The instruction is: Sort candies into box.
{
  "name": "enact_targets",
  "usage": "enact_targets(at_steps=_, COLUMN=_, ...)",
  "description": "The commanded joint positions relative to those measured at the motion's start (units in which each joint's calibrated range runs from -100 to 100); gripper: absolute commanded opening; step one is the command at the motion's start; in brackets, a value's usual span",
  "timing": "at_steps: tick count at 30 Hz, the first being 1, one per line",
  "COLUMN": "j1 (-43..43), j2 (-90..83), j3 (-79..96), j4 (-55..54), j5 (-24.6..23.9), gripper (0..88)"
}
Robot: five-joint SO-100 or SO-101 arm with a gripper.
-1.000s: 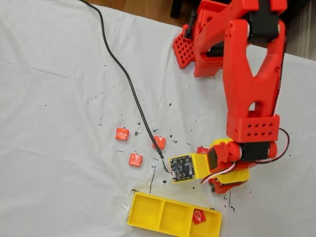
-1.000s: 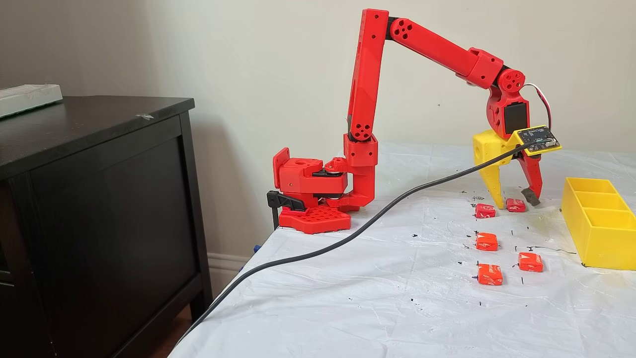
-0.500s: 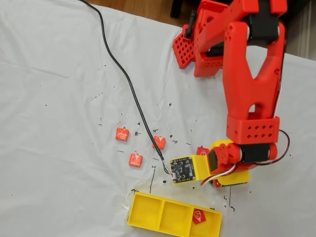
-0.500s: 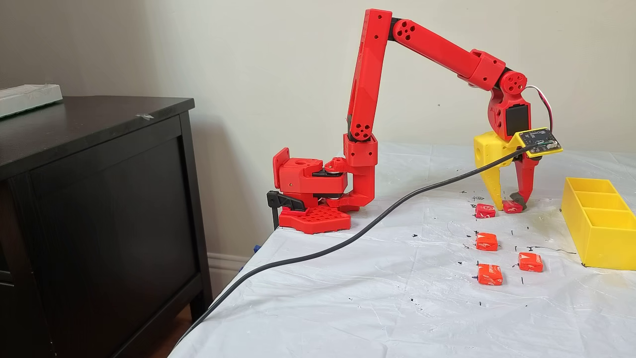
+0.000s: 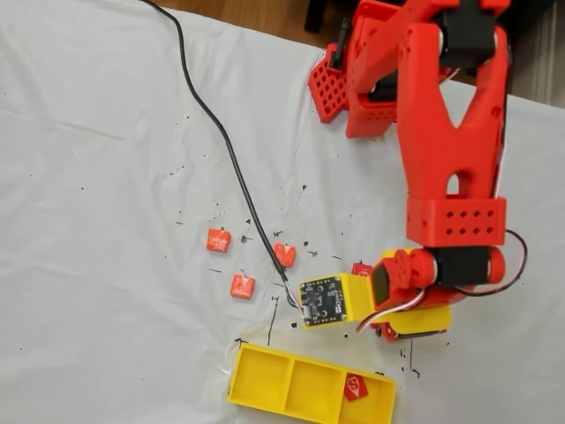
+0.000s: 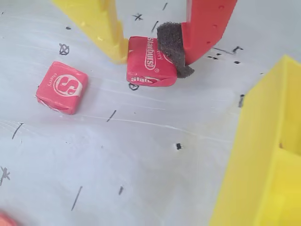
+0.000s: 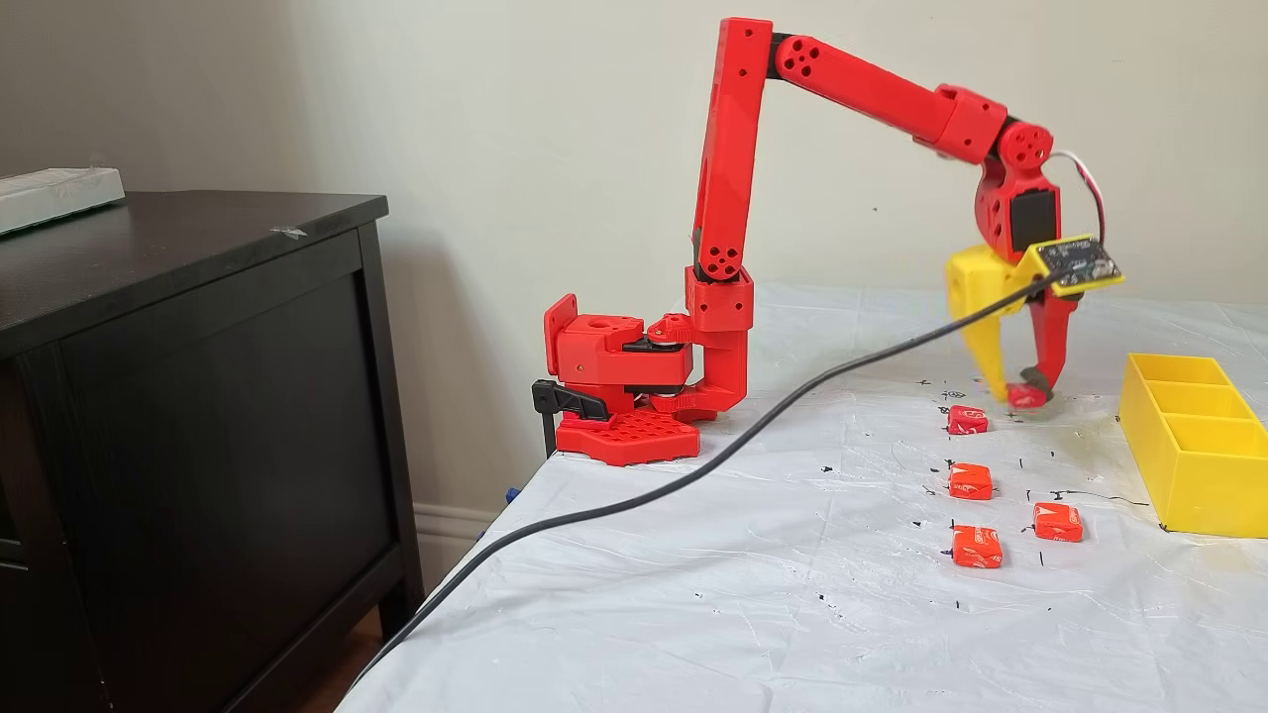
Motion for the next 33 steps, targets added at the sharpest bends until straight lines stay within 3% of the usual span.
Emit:
enact_targets(at_steps=1, j1=2.6, j2=-9.8, j3=-11.4, j4=2.1, j5=0.0, gripper=0.2)
enact_targets(at_steps=20, j1=15.4, j2=5.3, j3=-37.9, j4=5.5, j5=2.8, gripper=0.2)
enact_targets(at_steps=33, j1=12.0, j2=5.6, j3=-30.2, j4=5.0, j5=3.7, gripper=0.2)
